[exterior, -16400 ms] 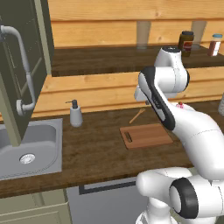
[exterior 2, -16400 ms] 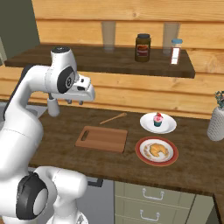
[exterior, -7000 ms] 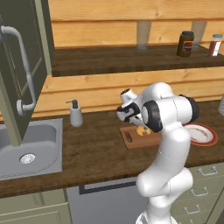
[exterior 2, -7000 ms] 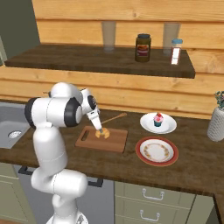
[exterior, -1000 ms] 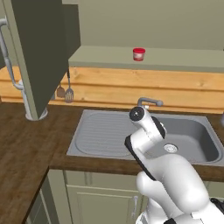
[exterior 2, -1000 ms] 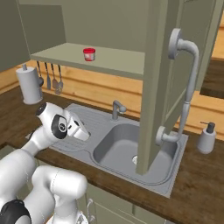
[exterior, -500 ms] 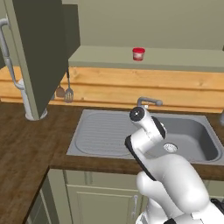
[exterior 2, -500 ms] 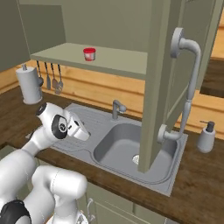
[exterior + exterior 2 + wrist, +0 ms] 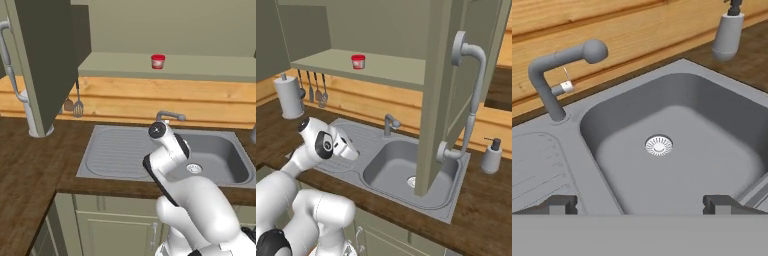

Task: From the different types of pastries on the counter, select a croissant and place it on the cutting board. Then retrieve a jar of jam from the cabinet and place it alongside the croissant on the cutting board.

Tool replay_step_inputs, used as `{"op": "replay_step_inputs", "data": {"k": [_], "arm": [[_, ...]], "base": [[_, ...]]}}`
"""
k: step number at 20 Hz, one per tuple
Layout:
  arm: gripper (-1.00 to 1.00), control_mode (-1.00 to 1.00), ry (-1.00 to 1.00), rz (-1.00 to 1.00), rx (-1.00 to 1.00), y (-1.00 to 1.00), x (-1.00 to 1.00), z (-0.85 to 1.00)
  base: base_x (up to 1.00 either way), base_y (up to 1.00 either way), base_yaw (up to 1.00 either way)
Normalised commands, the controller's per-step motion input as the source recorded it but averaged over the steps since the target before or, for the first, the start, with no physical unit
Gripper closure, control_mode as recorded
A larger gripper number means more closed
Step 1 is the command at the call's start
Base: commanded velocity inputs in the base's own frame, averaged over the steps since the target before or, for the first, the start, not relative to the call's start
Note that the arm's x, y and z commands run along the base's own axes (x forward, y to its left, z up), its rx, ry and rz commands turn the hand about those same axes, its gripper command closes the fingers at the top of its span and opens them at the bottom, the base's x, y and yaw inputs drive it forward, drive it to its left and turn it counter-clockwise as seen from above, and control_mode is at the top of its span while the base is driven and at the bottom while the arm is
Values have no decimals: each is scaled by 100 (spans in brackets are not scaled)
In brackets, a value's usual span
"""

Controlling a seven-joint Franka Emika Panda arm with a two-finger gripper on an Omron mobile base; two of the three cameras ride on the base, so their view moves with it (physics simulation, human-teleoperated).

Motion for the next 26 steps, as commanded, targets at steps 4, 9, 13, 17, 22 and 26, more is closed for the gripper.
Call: {"op": "replay_step_inputs", "data": {"k": [4,9,13,17,22,26], "arm": [[-100,-100,-1,15,0,0,2,89],[-100,-100,-8,24,0,0,0,100],[-100,-100,-6,28,0,4,0,71],[-100,-100,0,38,-5,16,0,48],[-100,-100,-3,43,-7,14,0,58],[-100,-100,-7,31,-4,10,0,62]], "base": [[0,0,0],[0,0,0],[0,0,0],[0,0,0],[0,0,0],[0,0,0]]}}
